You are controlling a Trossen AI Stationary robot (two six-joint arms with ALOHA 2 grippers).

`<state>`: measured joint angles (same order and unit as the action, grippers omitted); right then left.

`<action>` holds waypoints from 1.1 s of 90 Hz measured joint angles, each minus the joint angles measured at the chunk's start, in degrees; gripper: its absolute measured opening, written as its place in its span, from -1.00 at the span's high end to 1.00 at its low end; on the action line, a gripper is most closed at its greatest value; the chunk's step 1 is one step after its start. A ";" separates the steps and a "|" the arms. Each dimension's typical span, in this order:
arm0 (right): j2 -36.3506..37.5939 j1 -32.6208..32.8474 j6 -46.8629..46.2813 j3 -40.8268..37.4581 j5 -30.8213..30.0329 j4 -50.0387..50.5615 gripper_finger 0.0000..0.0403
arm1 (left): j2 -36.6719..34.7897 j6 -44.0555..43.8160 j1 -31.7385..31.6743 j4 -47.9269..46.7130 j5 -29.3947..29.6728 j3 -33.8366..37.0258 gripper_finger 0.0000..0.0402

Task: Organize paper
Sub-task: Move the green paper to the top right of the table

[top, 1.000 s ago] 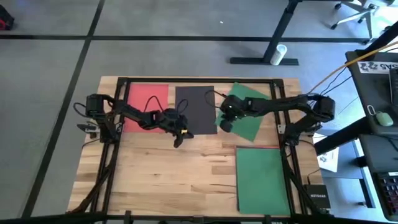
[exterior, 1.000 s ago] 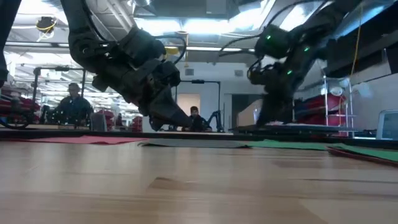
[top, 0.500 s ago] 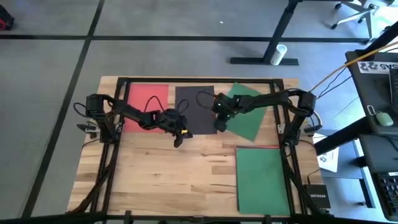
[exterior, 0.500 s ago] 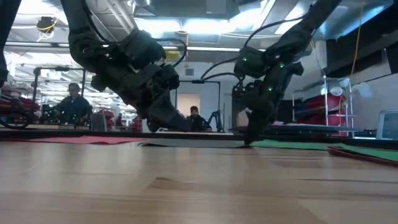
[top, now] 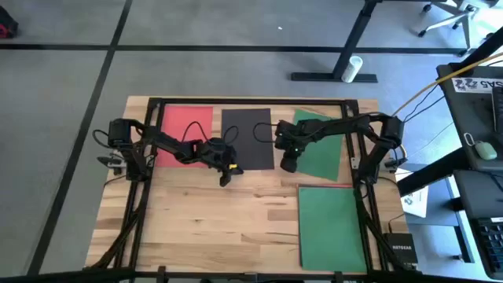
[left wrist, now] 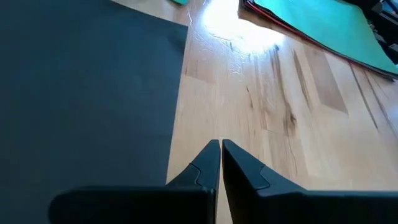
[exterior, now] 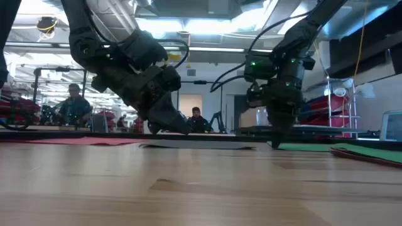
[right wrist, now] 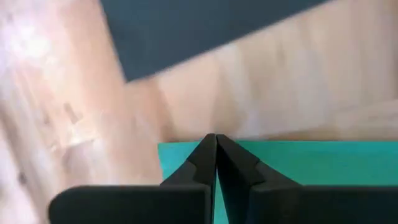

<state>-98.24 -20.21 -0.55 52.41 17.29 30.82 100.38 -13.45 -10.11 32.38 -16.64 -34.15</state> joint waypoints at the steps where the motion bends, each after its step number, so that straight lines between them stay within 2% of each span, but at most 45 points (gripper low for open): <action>1: 0.25 0.00 -0.01 -0.01 0.09 -0.10 1.00 | 0.01 -0.02 0.00 0.00 0.00 0.00 1.00; 7: 2.04 0.00 -0.01 0.02 -0.44 -1.29 1.00 | -0.01 -0.06 0.00 0.02 0.00 0.00 1.00; 13: 3.86 0.00 -0.03 0.08 -3.49 -3.10 1.00 | 0.02 -0.07 0.00 0.00 0.00 0.00 1.00; 30: 7.44 -2.02 -1.92 0.17 -20.13 -4.42 1.00 | 0.02 -0.08 0.00 -0.06 0.00 0.00 1.00; 42: 7.27 -6.64 -3.50 0.17 -26.85 -2.88 1.00 | 0.02 -0.09 0.00 -0.04 0.17 0.00 1.00; 60: 6.27 -14.58 -3.53 0.17 -28.00 -2.70 1.00 | 0.02 -0.46 0.00 -0.02 0.35 0.00 1.00; 73: 4.46 -19.12 -3.20 0.17 -26.62 -2.42 1.00 | 0.02 -0.42 0.00 -0.02 0.35 0.00 1.00; 99: -0.18 -21.59 -1.17 0.17 -23.68 -3.11 1.00 | 0.02 -0.28 0.00 0.00 0.37 0.00 1.00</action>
<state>-98.42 -41.80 -1.73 52.58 -6.39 27.71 100.40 -13.74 -10.11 32.38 -16.27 -34.15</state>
